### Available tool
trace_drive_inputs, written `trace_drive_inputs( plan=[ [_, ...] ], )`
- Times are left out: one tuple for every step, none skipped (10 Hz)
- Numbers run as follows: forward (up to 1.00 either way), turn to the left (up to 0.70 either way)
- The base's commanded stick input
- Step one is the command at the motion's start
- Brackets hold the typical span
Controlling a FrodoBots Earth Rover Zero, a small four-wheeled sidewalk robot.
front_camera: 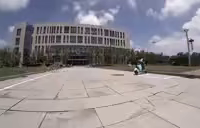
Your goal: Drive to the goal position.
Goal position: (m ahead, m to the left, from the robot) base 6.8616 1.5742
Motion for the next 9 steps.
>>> trace_drive_inputs(
  plan=[
    [1.00, 0.00],
    [1.00, 0.00],
    [1.00, 0.00],
    [1.00, 0.00],
    [1.00, 0.00],
    [1.00, 0.11],
    [1.00, 0.40],
    [1.00, 0.40],
    [1.00, 0.40]
  ],
)
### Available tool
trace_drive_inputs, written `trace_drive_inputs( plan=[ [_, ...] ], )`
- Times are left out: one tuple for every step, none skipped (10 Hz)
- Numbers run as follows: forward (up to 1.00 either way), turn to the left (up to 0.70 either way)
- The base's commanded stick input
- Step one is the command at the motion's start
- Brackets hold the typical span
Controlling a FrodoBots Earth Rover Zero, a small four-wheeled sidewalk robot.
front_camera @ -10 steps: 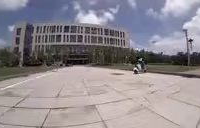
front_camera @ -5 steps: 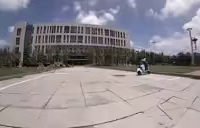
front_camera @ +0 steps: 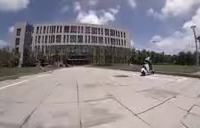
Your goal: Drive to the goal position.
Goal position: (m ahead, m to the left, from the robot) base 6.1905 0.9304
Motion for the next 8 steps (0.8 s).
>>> trace_drive_inputs(
  plan=[
    [1.00, 0.14],
    [1.00, 0.00],
    [1.00, 0.00],
    [1.00, 0.00],
    [1.00, 0.00],
    [1.00, 0.00],
    [1.00, 0.00],
    [1.00, 0.00]
  ],
)
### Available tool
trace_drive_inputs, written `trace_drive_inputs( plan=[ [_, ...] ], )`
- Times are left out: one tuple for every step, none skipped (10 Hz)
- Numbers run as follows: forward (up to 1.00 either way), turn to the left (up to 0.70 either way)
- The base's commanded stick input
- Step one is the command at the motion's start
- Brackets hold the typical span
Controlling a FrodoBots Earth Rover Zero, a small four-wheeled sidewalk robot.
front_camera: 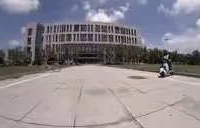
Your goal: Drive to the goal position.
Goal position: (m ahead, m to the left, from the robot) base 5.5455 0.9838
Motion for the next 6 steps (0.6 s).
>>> trace_drive_inputs(
  plan=[
    [1.00, 0.00],
    [1.00, 0.00],
    [1.00, 0.00],
    [1.00, 0.00],
    [1.00, 0.00],
    [1.00, 0.00]
  ],
)
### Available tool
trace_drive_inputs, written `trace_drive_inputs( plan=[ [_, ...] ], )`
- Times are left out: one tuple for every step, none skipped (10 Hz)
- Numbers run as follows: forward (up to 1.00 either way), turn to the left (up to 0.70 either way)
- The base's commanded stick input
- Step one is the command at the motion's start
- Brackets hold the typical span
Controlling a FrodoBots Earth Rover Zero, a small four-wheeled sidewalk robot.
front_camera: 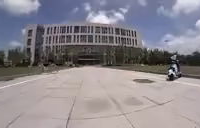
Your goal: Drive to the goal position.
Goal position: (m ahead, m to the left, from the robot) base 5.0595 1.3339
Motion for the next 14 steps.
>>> trace_drive_inputs(
  plan=[
    [1.00, 0.00],
    [1.00, 0.00],
    [1.00, 0.05],
    [1.00, 0.33],
    [1.00, 0.21],
    [1.00, 0.05],
    [1.00, 0.00],
    [1.00, 0.00],
    [1.00, 0.00],
    [1.00, 0.00],
    [1.00, 0.00],
    [1.00, 0.00],
    [1.00, 0.00],
    [1.00, 0.00]
  ],
)
